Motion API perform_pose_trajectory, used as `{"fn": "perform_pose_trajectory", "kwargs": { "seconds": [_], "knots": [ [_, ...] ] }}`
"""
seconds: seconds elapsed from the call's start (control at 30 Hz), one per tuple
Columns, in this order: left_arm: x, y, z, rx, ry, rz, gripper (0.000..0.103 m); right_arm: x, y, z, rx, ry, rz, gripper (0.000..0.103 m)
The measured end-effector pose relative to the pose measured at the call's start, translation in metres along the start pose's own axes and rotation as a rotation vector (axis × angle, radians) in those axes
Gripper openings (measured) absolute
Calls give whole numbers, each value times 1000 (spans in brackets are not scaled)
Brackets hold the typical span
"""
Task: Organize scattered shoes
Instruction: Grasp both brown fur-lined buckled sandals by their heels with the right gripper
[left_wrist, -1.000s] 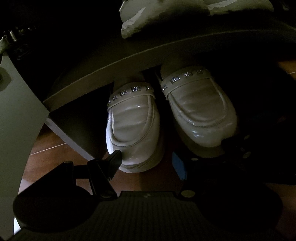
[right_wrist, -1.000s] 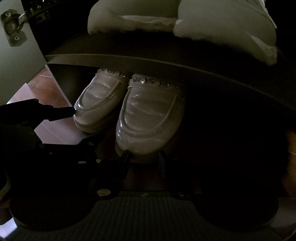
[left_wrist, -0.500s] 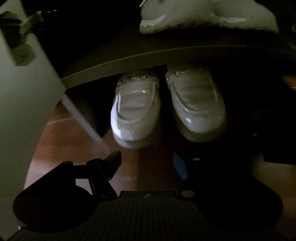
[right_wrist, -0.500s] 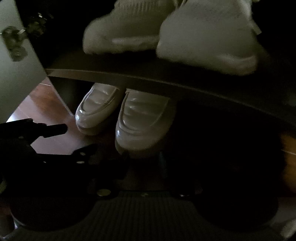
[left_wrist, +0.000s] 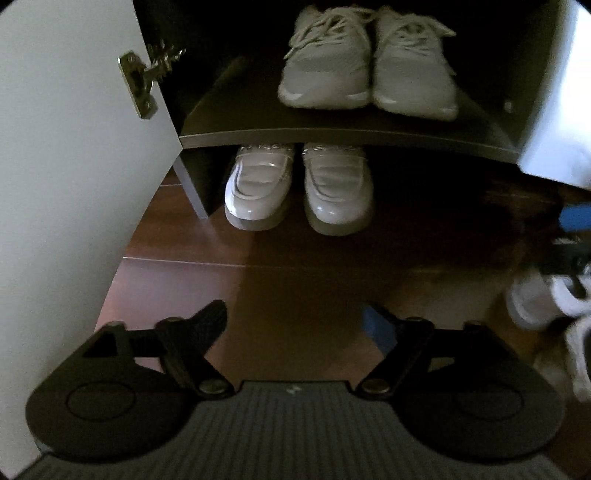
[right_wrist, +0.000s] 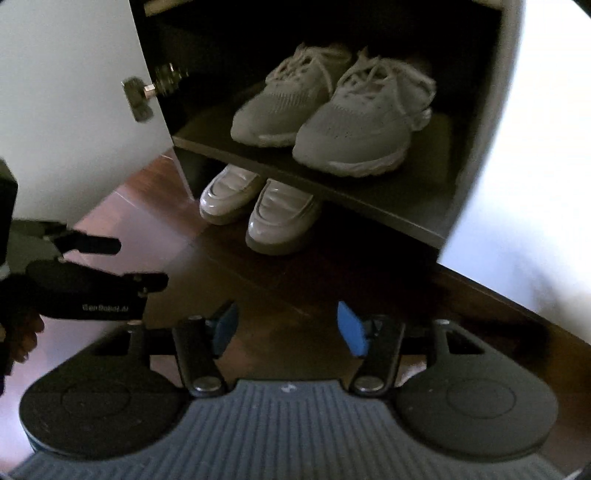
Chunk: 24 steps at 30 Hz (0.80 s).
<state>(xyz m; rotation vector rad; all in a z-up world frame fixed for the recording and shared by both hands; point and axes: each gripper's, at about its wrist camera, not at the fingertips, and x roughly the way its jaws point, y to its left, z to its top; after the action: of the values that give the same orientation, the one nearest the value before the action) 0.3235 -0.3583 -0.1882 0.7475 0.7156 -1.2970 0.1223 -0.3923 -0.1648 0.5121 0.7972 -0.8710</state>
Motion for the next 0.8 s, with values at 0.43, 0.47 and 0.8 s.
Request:
{"fn": "perform_pose_trajectory", "kwargs": {
  "seconds": [0.43,0.47,0.8],
  "knots": [
    [-18,-52,-29,152,104,-164,84,-55,-67,-50,-412,125,-1,77],
    [-15,-56,-31,164,116,-168,84,-45,-69,-66,-534,176,-18,77],
    [5,-64,-40,186,170,-174,84,52,-57,-100,-698,326,28,32]
  ]
}}
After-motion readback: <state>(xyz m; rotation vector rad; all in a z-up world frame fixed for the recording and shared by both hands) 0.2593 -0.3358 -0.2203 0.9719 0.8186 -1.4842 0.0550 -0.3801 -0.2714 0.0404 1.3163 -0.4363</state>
